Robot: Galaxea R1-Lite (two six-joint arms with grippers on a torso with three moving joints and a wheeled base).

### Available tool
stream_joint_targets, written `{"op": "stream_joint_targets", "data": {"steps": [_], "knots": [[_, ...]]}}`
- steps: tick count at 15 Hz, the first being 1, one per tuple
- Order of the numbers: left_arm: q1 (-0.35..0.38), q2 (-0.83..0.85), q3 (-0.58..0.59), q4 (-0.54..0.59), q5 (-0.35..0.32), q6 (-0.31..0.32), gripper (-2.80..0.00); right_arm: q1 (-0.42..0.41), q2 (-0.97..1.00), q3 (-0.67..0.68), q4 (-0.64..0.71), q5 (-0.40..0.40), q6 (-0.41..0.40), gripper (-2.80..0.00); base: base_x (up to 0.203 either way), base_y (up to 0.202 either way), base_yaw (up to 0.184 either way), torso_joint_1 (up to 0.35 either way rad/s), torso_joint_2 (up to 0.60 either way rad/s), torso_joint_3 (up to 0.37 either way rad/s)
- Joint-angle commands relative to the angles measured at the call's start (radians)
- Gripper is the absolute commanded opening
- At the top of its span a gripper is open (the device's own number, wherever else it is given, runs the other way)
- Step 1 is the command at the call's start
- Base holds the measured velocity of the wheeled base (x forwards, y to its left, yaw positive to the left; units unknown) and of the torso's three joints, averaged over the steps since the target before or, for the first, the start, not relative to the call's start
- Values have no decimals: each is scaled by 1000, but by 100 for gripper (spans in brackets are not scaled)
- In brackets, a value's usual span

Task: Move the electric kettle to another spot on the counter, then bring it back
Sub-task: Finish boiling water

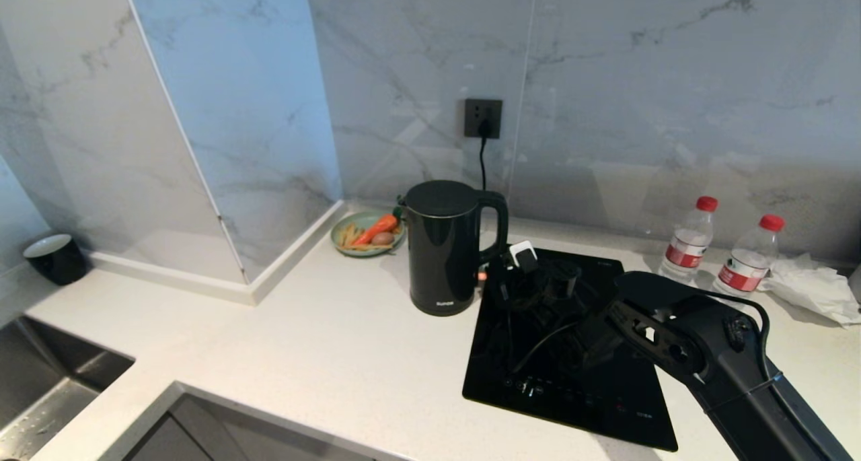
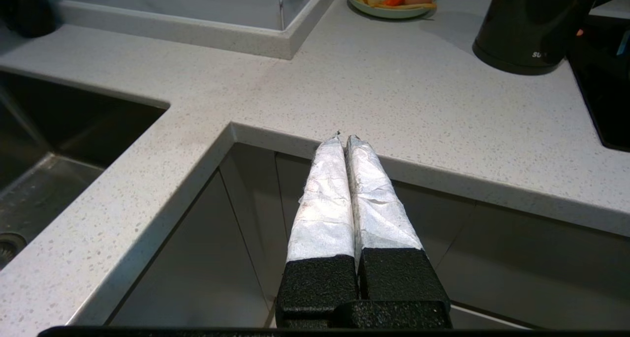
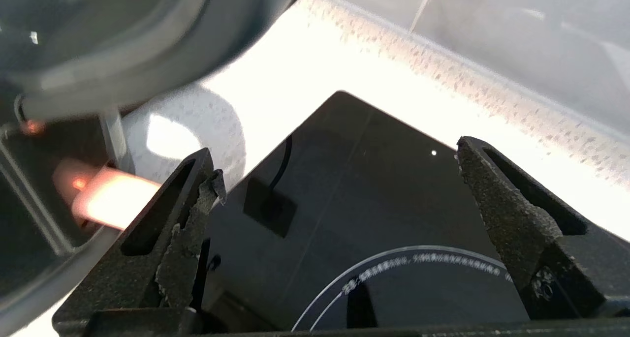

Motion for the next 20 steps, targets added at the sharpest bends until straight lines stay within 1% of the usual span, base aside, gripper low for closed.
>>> {"op": "stream_joint_targets", "data": {"steps": [1,4,5,8,10,11,12,20], "knots": [[0,0,0,0,0,0,-280,2,-4,7,1,0,1,0,0,0,0,0,0,0],[0,0,0,0,0,0,-280,2,-14,27,15,0,2,0,0,0,0,0,0,0],[0,0,0,0,0,0,-280,2,-26,35,32,0,16,0,0,0,0,0,0,0],[0,0,0,0,0,0,-280,6,-65,88,115,4,64,0,0,0,0,0,0,0],[0,0,0,0,0,0,-280,5,-72,84,174,6,79,0,0,0,0,0,0,0],[0,0,0,0,0,0,-280,5,-81,78,222,10,109,0,0,0,0,0,0,0],[0,0,0,0,0,0,-280,5,-83,68,238,20,116,0,0,0,0,0,0,0],[0,0,0,0,0,0,-280,17,-75,40,240,24,118,0,0,0,0,0,0,0]]}}
